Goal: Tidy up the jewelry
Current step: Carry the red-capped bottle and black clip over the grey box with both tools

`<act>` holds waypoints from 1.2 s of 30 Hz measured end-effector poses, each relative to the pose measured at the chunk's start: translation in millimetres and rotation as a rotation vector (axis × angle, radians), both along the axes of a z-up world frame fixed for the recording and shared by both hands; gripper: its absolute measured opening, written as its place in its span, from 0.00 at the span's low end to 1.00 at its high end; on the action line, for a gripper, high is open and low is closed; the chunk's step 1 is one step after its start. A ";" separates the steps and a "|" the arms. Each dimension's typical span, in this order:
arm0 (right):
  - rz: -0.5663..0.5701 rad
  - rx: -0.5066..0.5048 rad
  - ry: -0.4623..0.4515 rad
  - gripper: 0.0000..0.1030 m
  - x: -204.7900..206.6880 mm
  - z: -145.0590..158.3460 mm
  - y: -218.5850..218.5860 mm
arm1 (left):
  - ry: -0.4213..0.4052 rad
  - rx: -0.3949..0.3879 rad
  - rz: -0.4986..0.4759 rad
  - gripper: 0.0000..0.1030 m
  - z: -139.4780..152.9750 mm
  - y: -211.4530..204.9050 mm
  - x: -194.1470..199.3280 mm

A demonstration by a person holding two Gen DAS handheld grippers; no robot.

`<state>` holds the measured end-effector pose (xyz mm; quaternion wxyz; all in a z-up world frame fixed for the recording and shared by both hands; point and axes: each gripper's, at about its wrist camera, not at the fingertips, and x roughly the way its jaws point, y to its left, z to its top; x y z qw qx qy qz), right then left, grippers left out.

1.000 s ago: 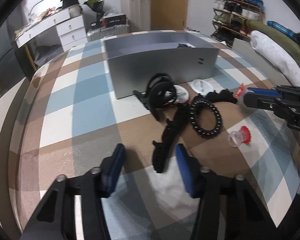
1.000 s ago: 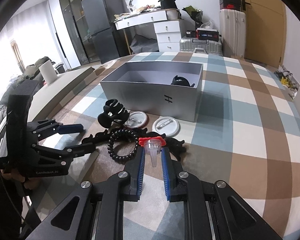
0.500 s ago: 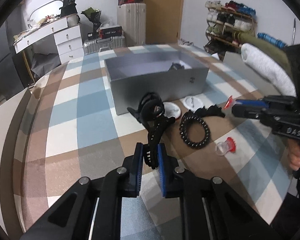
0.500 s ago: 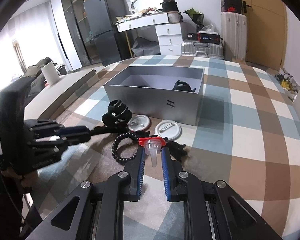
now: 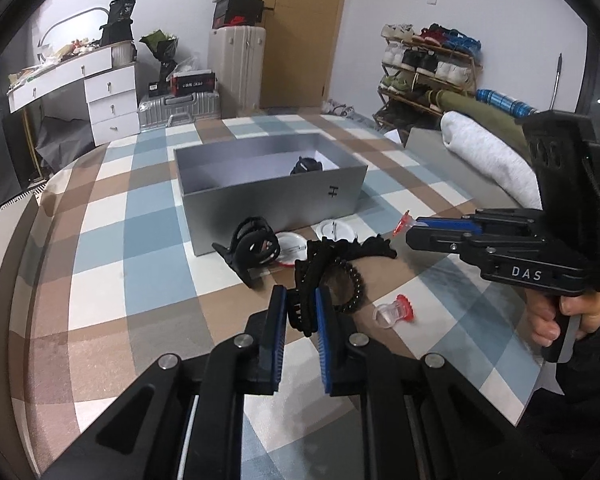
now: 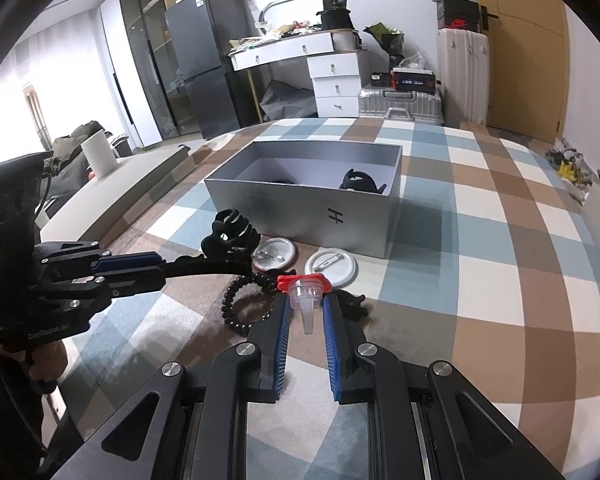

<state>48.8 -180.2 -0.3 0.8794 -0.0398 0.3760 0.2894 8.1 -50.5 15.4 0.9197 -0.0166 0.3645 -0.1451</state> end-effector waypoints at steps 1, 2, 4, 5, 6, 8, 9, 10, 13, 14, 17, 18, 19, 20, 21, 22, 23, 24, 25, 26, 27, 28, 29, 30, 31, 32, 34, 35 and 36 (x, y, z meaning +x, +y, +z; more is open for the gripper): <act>-0.002 0.003 -0.002 0.15 0.1 0.5 -0.6 | -0.005 -0.001 0.007 0.09 1.1 0.5 0.0; -0.006 0.007 -0.003 0.15 0.4 1.1 -1.3 | -0.013 -0.005 0.018 0.09 2.7 1.6 0.1; -0.010 0.016 -0.007 0.16 0.4 2.4 -2.3 | -0.024 -0.015 0.038 0.09 6.0 4.5 0.3; -0.009 0.021 -0.010 0.15 0.2 3.3 -2.4 | -0.034 -0.022 0.047 0.09 8.3 6.5 0.4; -0.010 0.027 -0.014 0.16 0.0 4.3 -2.8 | -0.045 -0.028 0.055 0.09 10.6 8.0 0.4; -0.011 0.048 -0.016 0.15 0.0 6.3 -4.4 | -0.061 -0.037 0.064 0.09 13.5 10.5 0.5; -0.015 0.061 -0.020 0.16 0.1 7.6 -5.4 | -0.067 -0.038 0.069 0.09 14.8 11.2 1.2; -0.017 0.067 -0.021 0.16 0.8 8.3 -5.8 | -0.074 -0.040 0.075 0.09 16.2 12.0 2.3; -0.020 0.088 -0.029 0.16 3.2 11.9 -5.0 | -0.092 -0.052 0.093 0.09 20.7 13.0 7.6; -0.018 0.092 -0.037 0.16 3.8 14.0 -4.2 | -0.102 -0.054 0.097 0.09 23.0 12.9 10.2; -0.014 0.103 -0.057 0.16 6.0 21.4 -2.6 | -0.136 -0.044 0.117 0.09 28.2 11.8 16.4; -0.016 0.104 -0.063 0.16 6.3 23.6 -2.3 | -0.144 -0.043 0.124 0.09 29.4 11.5 19.2; -0.018 0.108 -0.066 0.16 7.9 25.7 -1.7 | -0.149 -0.041 0.129 0.09 29.8 12.3 20.2; -0.023 0.110 -0.070 0.16 10.0 28.5 -1.4 | -0.158 -0.035 0.135 0.09 30.6 11.8 22.6; -0.028 0.110 -0.078 0.16 11.9 31.3 -1.5 | -0.169 -0.031 0.141 0.09 31.3 11.7 24.6; -0.032 0.109 -0.085 0.16 12.2 33.5 -1.9 | -0.175 -0.030 0.144 0.09 31.7 12.6 25.2; -0.041 0.112 -0.098 0.16 14.0 36.9 -2.9 | -0.182 -0.030 0.147 0.09 32.2 13.4 27.2; -0.049 0.116 -0.104 0.16 15.8 39.4 -4.2 | -0.187 -0.032 0.151 0.09 32.4 14.6 28.9; -0.057 0.125 -0.106 0.16 18.5 42.0 -5.8 | -0.188 -0.037 0.153 0.09 32.2 15.8 31.1; -0.065 0.136 -0.108 0.16 21.8 45.1 -7.6 | -0.188 -0.040 0.150 0.09 32.1 16.4 33.7; -0.072 0.144 -0.107 0.16 25.2 47.8 -9.1 | -0.188 -0.039 0.144 0.09 32.1 16.1 35.8; -0.071 0.146 -0.104 0.16 28.1 49.9 -10.1 | -0.188 -0.035 0.137 0.09 32.6 15.1 39.4; -0.071 0.146 -0.111 0.16 30.8 53.0 -10.5 | -0.188 -0.032 0.135 0.09 32.5 15.2 43.1; -0.074 0.141 -0.121 0.16 33.1 55.9 -10.3 | -0.188 -0.030 0.136 0.09 32.7 15.5 45.6; -0.075 0.138 -0.124 0.16 35.4 57.3 -10.2 | -0.184 -0.032 0.137 0.09 32.9 15.9 49.2; -0.078 0.139 -0.126 0.16 38.7 58.9 -10.0 | -0.178 -0.038 0.139 0.09 32.6 17.1 52.7; -0.084 0.147 -0.123 0.16 43.6 60.7 -9.9 | -0.174 -0.043 0.144 0.09 32.4 18.9 57.5; -0.087 0.153 -0.120 0.16 46.7 60.9 -9.3 | -0.177 -0.040 0.150 0.09 32.5 19.8 60.0; -0.094 0.160 -0.121 0.16 49.3 61.0 -8.9 | -0.184 -0.044 0.156 0.09 32.8 21.5 61.7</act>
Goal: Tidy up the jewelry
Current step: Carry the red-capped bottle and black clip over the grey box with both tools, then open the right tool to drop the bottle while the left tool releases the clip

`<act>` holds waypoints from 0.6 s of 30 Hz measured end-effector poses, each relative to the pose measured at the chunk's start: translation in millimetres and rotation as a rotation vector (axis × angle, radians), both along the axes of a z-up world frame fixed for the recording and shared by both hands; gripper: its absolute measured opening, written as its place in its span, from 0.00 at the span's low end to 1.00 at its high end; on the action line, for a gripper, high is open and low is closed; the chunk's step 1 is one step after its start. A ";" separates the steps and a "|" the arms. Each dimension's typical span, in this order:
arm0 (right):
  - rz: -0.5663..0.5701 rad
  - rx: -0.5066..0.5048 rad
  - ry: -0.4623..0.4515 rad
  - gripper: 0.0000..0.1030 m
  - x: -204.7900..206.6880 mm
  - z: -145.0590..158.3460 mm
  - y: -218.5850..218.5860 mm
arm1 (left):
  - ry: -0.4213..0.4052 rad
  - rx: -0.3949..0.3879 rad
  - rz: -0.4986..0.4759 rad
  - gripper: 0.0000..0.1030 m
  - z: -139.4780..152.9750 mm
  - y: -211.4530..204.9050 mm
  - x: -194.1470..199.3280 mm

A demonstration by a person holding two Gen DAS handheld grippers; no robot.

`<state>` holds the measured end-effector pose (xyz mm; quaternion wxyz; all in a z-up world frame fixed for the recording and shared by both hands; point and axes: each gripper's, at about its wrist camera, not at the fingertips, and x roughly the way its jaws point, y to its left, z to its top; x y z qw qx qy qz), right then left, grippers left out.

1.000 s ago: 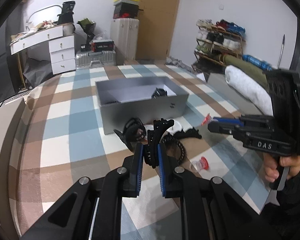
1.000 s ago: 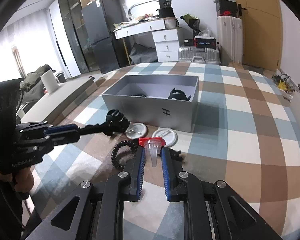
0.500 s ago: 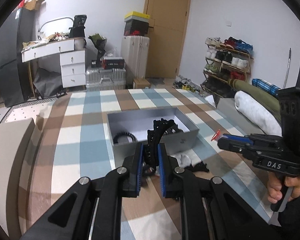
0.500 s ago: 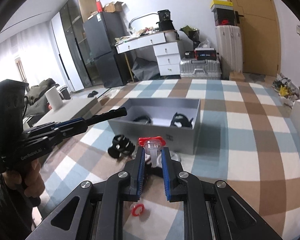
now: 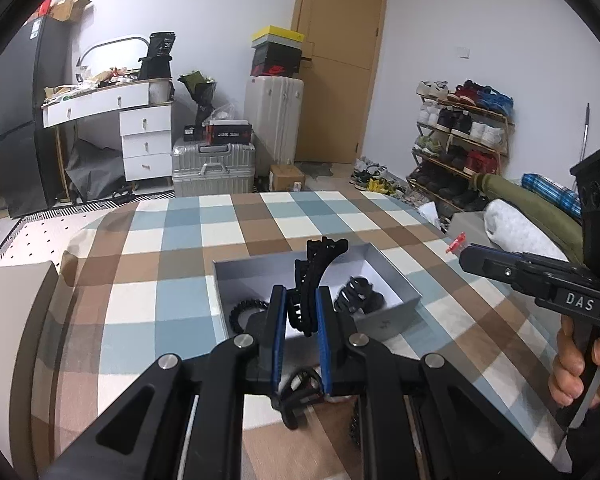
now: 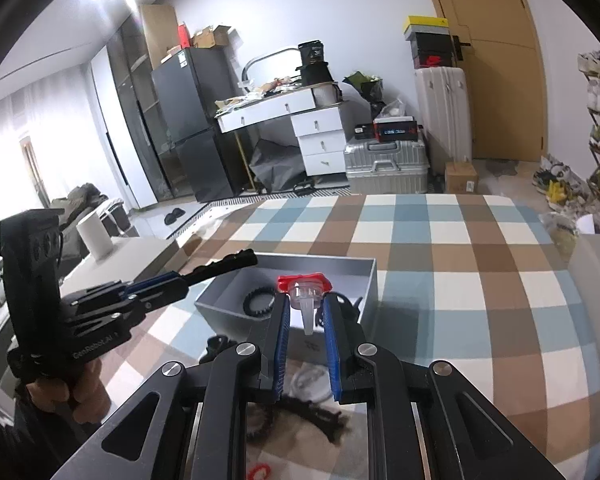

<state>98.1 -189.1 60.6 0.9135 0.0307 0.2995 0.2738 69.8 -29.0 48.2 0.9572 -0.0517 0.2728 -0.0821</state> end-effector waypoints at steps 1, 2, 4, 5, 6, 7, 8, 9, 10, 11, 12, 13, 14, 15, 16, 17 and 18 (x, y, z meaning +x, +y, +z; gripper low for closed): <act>-0.003 0.004 -0.001 0.16 1.2 0.0 0.0 | -0.004 -0.005 0.002 0.09 0.3 0.6 0.3; -0.010 0.012 -0.002 0.16 3.6 -0.2 0.3 | -0.010 -0.014 0.007 0.09 0.5 2.9 1.6; -0.024 0.026 -0.003 0.16 6.9 -0.2 0.1 | -0.012 -0.022 0.024 0.09 -0.8 5.6 4.4; -0.033 0.035 -0.002 0.16 9.3 -0.7 0.5 | -0.007 -0.025 0.035 0.09 -2.1 7.3 7.3; -0.038 0.045 -0.002 0.16 11.9 -1.1 1.0 | -0.006 -0.033 0.040 0.09 -3.4 8.8 9.8; -0.040 0.050 -0.004 0.16 14.0 -1.1 1.3 | -0.004 -0.038 0.040 0.09 -3.7 8.5 12.1; -0.046 0.058 -0.015 0.16 16.1 -1.1 1.8 | 0.000 -0.039 0.044 0.09 -4.9 9.2 15.2; -0.053 0.056 -0.026 0.16 17.7 -1.0 2.4 | 0.002 -0.036 0.053 0.09 -5.8 9.5 17.7; -0.060 0.054 -0.033 0.16 20.4 -1.1 3.7 | 0.004 -0.030 0.061 0.09 -6.5 9.1 20.1; -0.059 0.055 -0.028 0.16 24.1 -1.9 5.3 | 0.006 -0.027 0.063 0.09 -7.2 9.1 21.6; -0.060 0.055 -0.024 0.16 26.7 -2.7 6.4 | 0.008 -0.024 0.065 0.09 -7.7 9.1 22.8; -0.058 0.053 -0.017 0.16 30.0 -3.6 8.2 | 0.009 -0.021 0.067 0.09 -8.0 9.4 23.8; -0.055 0.049 -0.016 0.16 32.7 -4.0 10.5 | 0.010 -0.020 0.068 0.09 -8.3 9.5 25.2; -0.052 0.043 -0.017 0.16 34.9 -4.1 13.1 | 0.011 -0.022 0.069 0.09 -8.5 9.6 26.2; -0.051 0.038 -0.019 0.16 36.4 -3.9 14.7 | 0.010 -0.028 0.075 0.09 -9.4 10.5 26.8; -0.048 0.034 -0.019 0.16 39.1 -4.4 17.1 | 0.016 -0.037 0.080 0.09 -11.3 11.1 27.6; -0.047 0.032 -0.016 0.16 41.7 -5.3 19.1 | 0.022 -0.042 0.081 0.09 -13.0 10.8 28.2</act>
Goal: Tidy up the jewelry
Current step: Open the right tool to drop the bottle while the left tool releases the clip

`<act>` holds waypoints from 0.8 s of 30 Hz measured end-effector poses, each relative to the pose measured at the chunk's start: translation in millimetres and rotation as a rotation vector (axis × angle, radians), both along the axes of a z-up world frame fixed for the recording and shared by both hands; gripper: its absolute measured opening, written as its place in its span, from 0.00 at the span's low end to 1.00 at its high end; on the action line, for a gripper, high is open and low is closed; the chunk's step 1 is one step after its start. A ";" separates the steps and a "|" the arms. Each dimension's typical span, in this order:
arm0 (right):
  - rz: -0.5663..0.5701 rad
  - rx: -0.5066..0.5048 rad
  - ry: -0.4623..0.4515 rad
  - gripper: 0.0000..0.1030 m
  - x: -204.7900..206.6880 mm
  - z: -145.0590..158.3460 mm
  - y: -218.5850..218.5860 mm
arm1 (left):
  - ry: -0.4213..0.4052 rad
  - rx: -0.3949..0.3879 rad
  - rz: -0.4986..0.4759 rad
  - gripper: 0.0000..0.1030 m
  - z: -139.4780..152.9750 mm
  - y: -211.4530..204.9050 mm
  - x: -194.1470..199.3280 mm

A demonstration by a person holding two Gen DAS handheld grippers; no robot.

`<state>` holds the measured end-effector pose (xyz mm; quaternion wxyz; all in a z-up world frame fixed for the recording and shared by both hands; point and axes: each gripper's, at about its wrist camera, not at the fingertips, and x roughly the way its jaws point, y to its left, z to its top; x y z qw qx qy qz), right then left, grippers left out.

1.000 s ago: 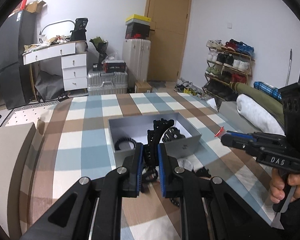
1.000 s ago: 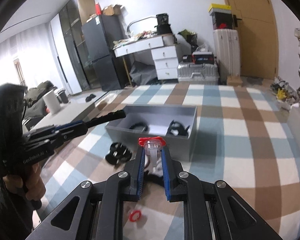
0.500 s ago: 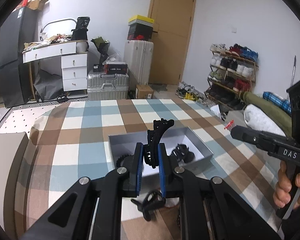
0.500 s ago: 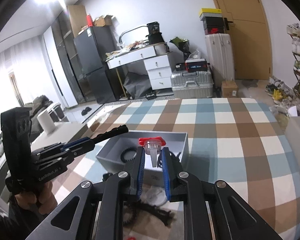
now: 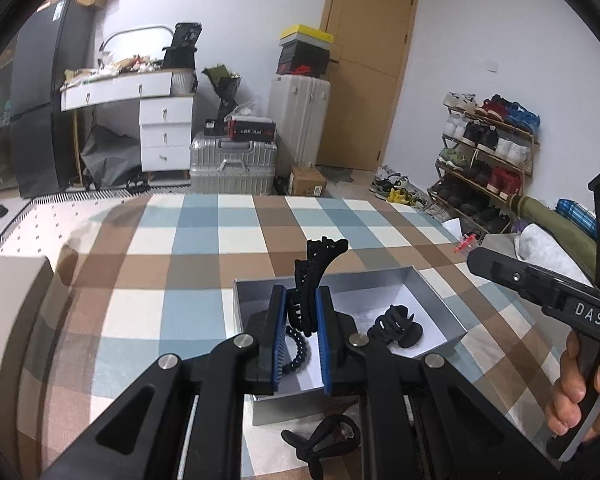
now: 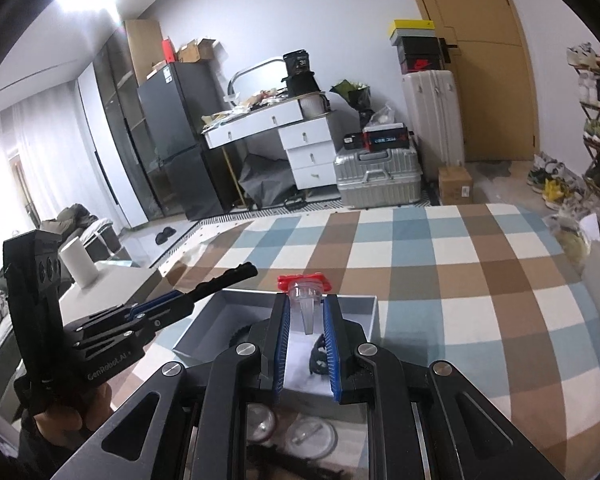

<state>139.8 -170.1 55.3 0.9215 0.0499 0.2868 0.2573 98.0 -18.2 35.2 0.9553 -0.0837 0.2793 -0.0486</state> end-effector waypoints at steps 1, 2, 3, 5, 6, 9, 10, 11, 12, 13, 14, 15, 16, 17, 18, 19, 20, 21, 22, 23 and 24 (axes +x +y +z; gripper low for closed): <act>0.001 -0.002 0.004 0.16 1.8 -1.0 2.0 | 0.005 -0.002 0.001 0.09 -2.6 -0.2 1.2; 0.002 -0.004 0.012 0.16 4.8 -2.7 4.6 | 0.015 0.003 0.004 0.09 -5.3 -1.1 2.2; 0.002 -0.004 0.017 0.16 7.0 -4.3 6.0 | 0.025 0.008 0.010 0.09 -7.4 -1.6 2.9; 0.010 -0.007 0.040 0.17 12.3 -9.6 10.9 | 0.035 0.012 0.017 0.09 -8.4 -2.3 3.1; 0.015 -0.010 0.050 0.17 14.4 -12.8 13.5 | 0.036 0.012 0.018 0.09 -8.1 -2.4 2.5; 0.021 -0.014 0.070 0.17 17.4 -21.4 17.1 | 0.045 0.007 0.015 0.09 -9.1 -3.1 2.1; 0.022 -0.015 0.076 0.17 18.3 -23.9 17.9 | 0.048 0.010 0.015 0.09 -9.6 -4.0 2.1; 0.021 -0.021 0.085 0.17 19.2 -26.9 19.1 | 0.050 0.014 0.015 0.09 -9.5 -4.4 1.8; 0.023 -0.025 0.091 0.17 19.4 -28.2 19.8 | 0.050 0.014 0.016 0.09 -8.9 -4.4 1.4; 0.026 -0.026 0.094 0.18 19.7 -28.8 20.1 | 0.050 0.013 0.015 0.09 -9.3 -4.4 1.7; 0.025 -0.029 0.091 0.18 19.1 -28.7 19.9 | 0.049 0.013 0.015 0.09 -9.5 -4.5 1.6; 0.022 -0.031 0.087 0.18 18.2 -28.1 19.5 | 0.048 0.015 0.012 0.09 -9.4 -5.0 1.1; 0.020 -0.033 0.084 0.19 17.2 -27.4 18.8 | 0.049 0.013 0.009 0.09 -9.8 -5.2 1.4; 0.020 -0.035 0.086 0.20 16.2 -26.9 18.2 | 0.052 0.003 0.003 0.09 -10.1 -5.0 1.4; 0.018 -0.036 0.087 0.24 15.1 -26.6 17.3 | 0.055 -0.013 -0.006 0.09 -10.1 -4.3 1.7; 0.017 -0.034 0.088 0.29 14.4 -26.0 16.8 | 0.057 -0.024 -0.016 0.09 -9.9 -4.0 2.1; 0.019 -0.033 0.089 0.31 13.0 -25.6 15.9 | 0.053 -0.028 -0.023 0.09 -9.2 -4.2 1.5; 0.017 -0.037 0.088 0.31 11.4 -25.0 15.3 | 0.046 -0.024 -0.027 0.10 -8.0 -5.0 0.4; 0.014 -0.039 0.086 0.32 11.2 -24.7 14.8 | 0.043 -0.022 -0.030 0.11 -7.0 -5.6 -0.4; 0.010 -0.040 0.083 0.32 9.6 -23.9 13.7 | 0.041 -0.021 -0.036 0.14 -6.6 -6.4 -1.0; 0.008 -0.038 0.085 0.36 8.2 -23.9 12.1 | 0.041 -0.023 -0.041 0.21 -6.7 -6.7 -1.6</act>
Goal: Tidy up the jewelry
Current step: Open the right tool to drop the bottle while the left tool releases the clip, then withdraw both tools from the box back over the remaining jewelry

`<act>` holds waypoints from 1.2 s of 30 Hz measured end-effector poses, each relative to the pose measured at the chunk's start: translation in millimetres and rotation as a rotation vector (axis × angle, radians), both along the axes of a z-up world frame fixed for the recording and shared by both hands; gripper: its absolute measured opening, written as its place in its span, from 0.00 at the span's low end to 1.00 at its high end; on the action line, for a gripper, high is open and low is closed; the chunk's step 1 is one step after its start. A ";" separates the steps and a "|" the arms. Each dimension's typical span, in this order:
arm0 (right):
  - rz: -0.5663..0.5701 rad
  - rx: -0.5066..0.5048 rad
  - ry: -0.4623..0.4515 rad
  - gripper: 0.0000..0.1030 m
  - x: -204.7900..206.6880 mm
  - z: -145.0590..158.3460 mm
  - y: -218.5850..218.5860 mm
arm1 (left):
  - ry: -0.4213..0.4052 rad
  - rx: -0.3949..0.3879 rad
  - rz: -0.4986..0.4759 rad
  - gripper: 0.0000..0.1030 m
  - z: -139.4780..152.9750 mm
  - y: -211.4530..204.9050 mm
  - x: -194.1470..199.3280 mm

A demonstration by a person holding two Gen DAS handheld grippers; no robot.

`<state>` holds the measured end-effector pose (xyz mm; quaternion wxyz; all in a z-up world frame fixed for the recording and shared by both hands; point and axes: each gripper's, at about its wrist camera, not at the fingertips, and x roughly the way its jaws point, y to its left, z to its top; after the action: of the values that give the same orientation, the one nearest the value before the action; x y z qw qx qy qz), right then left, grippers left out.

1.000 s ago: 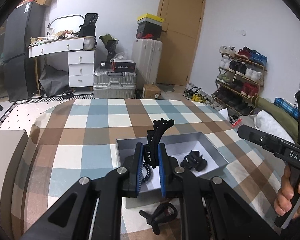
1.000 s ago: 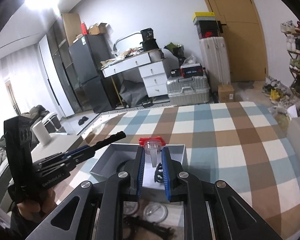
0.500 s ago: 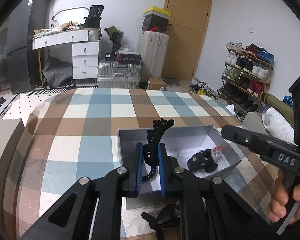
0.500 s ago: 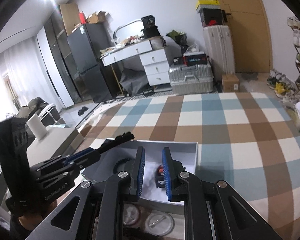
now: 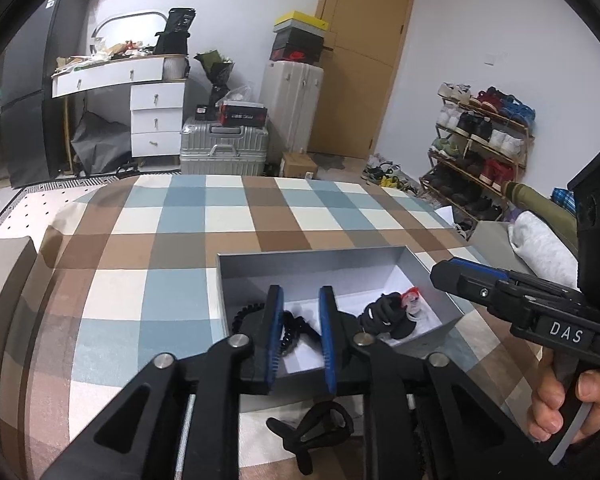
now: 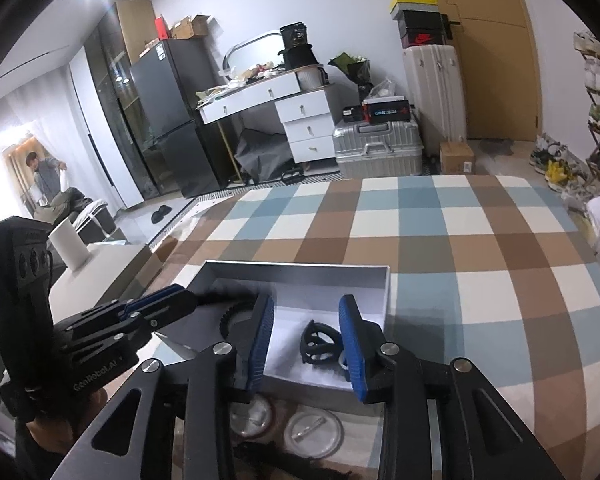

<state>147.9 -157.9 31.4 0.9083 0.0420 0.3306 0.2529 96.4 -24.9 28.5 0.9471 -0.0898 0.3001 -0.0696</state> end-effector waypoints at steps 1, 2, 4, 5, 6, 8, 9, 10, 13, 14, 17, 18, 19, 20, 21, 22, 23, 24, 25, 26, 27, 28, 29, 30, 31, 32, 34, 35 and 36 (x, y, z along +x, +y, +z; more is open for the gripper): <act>-0.001 0.002 0.002 0.39 -0.7 -0.3 -1.0 | 0.000 -0.002 0.001 0.26 -0.3 0.3 0.2; -0.004 0.006 0.004 0.39 -2.2 -0.6 -3.0 | 0.001 -0.006 0.010 0.36 -0.8 1.3 0.2; -0.008 0.002 0.005 0.43 -4.7 -0.7 -5.7 | 0.003 -0.026 0.016 0.41 -0.7 3.7 0.0; -0.008 -0.004 0.004 0.46 -6.4 -0.7 -7.2 | 0.004 -0.039 0.014 0.45 -0.4 5.3 -0.4; -0.006 -0.008 0.004 0.56 -7.4 -1.0 -8.3 | 0.007 -0.043 0.021 0.56 -0.1 6.6 -1.3; -0.005 -0.005 0.011 0.73 -11.9 -1.4 -12.0 | 0.007 -0.046 0.034 0.70 0.4 8.4 -3.6; -0.008 -0.003 0.013 0.79 -14.6 -1.4 -14.0 | 0.005 -0.042 0.048 0.71 1.5 9.4 -5.7; -0.012 -0.004 0.013 0.83 -17.4 -1.3 -16.0 | 0.004 -0.037 0.056 0.72 2.0 9.4 -7.2; -0.016 -0.022 0.020 0.96 -23.1 -1.4 -18.8 | -0.009 -0.020 0.072 0.83 6.6 9.5 -16.9; -0.020 -0.030 0.016 0.98 -26.4 -1.4 -20.2 | -0.020 -0.018 0.073 0.86 8.6 9.3 -22.2; -0.028 -0.043 0.007 1.00 -35.7 -1.4 -23.4 | -0.023 0.005 0.066 0.99 10.5 6.7 -33.3; -0.026 -0.047 0.014 1.00 -38.2 -1.9 -24.4 | -0.023 0.018 0.063 0.99 10.7 5.4 -36.7; -0.025 -0.047 0.020 1.00 -39.5 -3.0 -25.6 | -0.019 0.028 0.063 0.99 10.6 5.1 -38.6; -0.025 -0.044 0.023 1.00 -41.7 -3.6 -26.8 | -0.009 0.038 0.063 0.99 10.1 4.3 -41.0; -0.023 -0.041 0.027 1.00 -44.6 -4.6 -28.1 | 0.000 0.043 0.063 0.99 9.3 3.8 -42.1; -0.022 -0.040 0.030 1.00 -46.7 -5.3 -28.3 | 0.013 0.048 0.065 0.99 8.5 3.6 -43.7; -0.021 -0.038 0.037 1.00 -49.4 -6.4 -29.4 | 0.027 0.055 0.066 0.99 7.4 2.9 -46.0; -0.019 -0.039 0.043 1.00 -51.1 -7.3 -29.7 | 0.037 0.066 0.064 0.99 6.7 2.0 -47.9; -0.016 -0.043 0.049 1.00 -53.1 -8.4 -30.1 | 0.042 0.075 0.064 0.99 6.2 1.2 -49.4; -0.010 -0.048 0.053 1.00 -55.6 -9.3 -30.3 | 0.048 0.087 0.065 0.99 5.5 0.0 -52.4; -0.005 -0.051 0.055 1.00 -58.3 -10.1 -30.6 | 0.053 0.096 0.063 0.99 4.7 -0.9 -55.1; 0.000 -0.056 0.056 1.00 -60.2 -10.7 -30.7 | 0.057 0.100 0.064 0.99 4.2 -0.7 -57.9; 0.008 -0.064 0.058 1.00 -62.5 -11.5 -30.6 | 0.065 0.105 0.069 0.99 3.2 -0.9 -60.6; 0.014 -0.071 0.060 1.00 -64.1 -12.2 -30.1 | 0.073 0.111 0.070 0.99 1.9 -1.3 -63.4; 0.023 -0.087 0.066 1.00 -65.9 -13.4 -28.7 | 0.079 0.115 0.069 0.99 1.0 -1.5 -65.7; 0.032 -0.103 0.072 1.00 -66.4 -14.6 -26.9 | 0.088 0.124 0.066 0.99 -0.7 -2.2 -67.7; 0.055 -0.148 0.089 1.00 -68.2 -18.4 -22.5 | 0.093 0.141 0.059 0.99 -2.8 -3.7 -71.5; 0.066 -0.173 0.097 1.00 -68.9 -20.9 -20.4 | 0.095 0.150 0.057 0.99 -4.0 -4.5 -73.2; 0.075 -0.186 0.103 1.00 -69.6 -23.0 -19.5 | 0.100 0.163 0.052 0.99 -5.0 -5.5 -73.1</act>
<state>78.4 -177.5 8.4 0.8799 -0.0422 0.4002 0.2525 23.3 -30.4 23.5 0.9367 -0.0234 0.3491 -0.0156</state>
